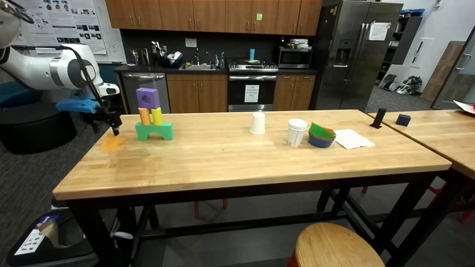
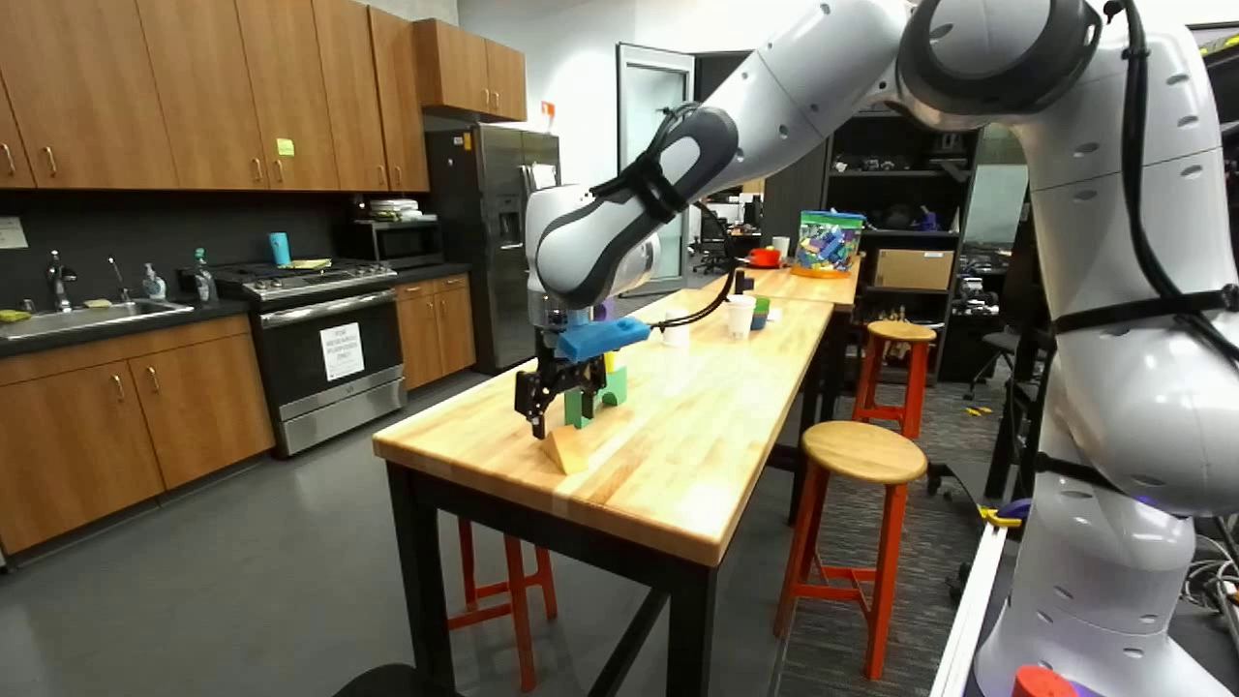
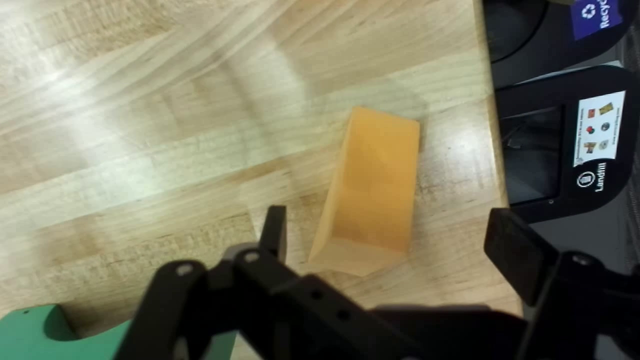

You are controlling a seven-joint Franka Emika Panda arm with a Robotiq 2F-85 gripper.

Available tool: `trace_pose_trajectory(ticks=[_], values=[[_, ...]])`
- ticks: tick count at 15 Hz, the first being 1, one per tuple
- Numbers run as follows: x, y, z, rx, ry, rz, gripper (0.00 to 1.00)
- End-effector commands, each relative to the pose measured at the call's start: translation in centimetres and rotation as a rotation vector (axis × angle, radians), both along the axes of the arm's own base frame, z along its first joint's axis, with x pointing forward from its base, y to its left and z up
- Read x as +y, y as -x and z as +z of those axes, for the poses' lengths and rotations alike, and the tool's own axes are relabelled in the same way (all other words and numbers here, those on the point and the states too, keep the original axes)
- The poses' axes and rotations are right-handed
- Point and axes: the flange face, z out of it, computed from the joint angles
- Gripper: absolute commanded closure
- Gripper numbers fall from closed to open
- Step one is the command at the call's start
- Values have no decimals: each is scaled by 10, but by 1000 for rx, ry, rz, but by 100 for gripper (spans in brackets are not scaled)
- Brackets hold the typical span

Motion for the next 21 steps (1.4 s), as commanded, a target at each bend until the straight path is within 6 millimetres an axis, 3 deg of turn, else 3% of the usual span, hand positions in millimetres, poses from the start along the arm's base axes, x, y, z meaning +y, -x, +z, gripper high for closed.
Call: trace_pose_trajectory(ticks=[1, 8, 9, 11, 17, 18, 21], values=[[11, -8, -5, 0, 18, -23, 0], [4, -20, -20, 5, 33, -53, 0], [4, -21, -20, 1, 37, -50, 25], [5, -23, -18, -2, 46, -47, 30], [12, -22, -5, 29, 45, -30, 78], [12, -21, -2, 42, 49, -34, 84], [12, -18, 4, 79, 57, -38, 84]])
